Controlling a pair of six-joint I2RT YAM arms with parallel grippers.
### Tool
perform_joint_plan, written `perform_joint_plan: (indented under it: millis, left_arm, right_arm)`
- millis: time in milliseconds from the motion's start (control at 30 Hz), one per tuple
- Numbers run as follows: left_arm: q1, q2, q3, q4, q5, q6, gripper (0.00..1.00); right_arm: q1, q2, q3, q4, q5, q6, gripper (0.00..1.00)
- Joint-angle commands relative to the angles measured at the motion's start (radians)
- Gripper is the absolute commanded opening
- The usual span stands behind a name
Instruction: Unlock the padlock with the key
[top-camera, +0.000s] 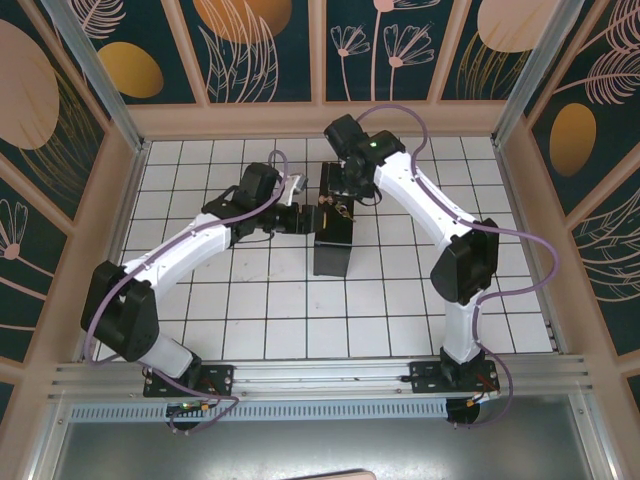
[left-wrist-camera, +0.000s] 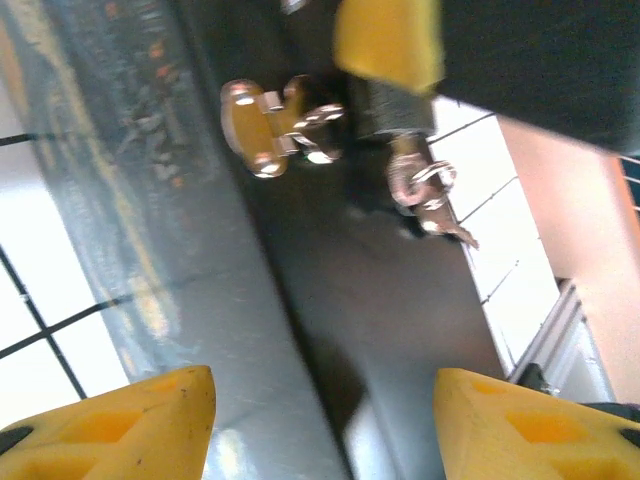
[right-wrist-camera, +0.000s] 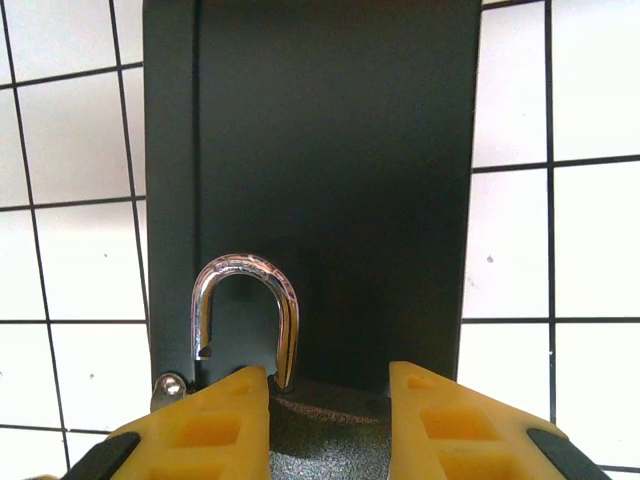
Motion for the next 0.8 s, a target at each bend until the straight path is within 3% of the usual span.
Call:
perform_joint_plan:
  millis: [0, 133, 367, 500, 633, 733, 767]
  left_arm:
    - [0.004, 0.013, 0.033, -0.037, -0.075, 0.026, 0.59]
    - [0.026, -0.001, 0.042, -0.039, -0.087, 0.018, 0.62]
    - [0.096, 0.01, 0.078, -0.055, -0.108, 0.035, 0.62]
    - [0.097, 0.053, 0.126, -0.039, -0.078, 0.011, 0.62]
    - [0.096, 0.1, 0.175, -0.033, -0.078, 0.004, 0.63]
    - [0.104, 0.157, 0.201, 0.017, -0.018, -0.026, 0.63]
    - [0.105, 0.21, 0.213, 0.045, 0.026, -0.049, 0.62]
  right_arm:
    - [-0.024, -0.005, 0.009, 0.015, 0.054, 0.003, 0.17]
    - [-0.075, -0.097, -0.113, 0.043, 0.061, -0.019, 0.17]
    - [-0.274, -0.355, -0.565, 0.218, -0.031, -0.051, 0.18]
    - [-0.319, -0.44, -0.781, 0.391, -0.114, -0.026, 0.19]
    - [-0.325, -0.438, -0.909, 0.506, -0.162, -0.02, 0.27]
    - [-0.314, -0.475, -0.996, 0.719, -0.328, 0.005, 0.33]
    - [-0.313, -0.46, -1.008, 0.751, -0.346, 0.014, 0.29]
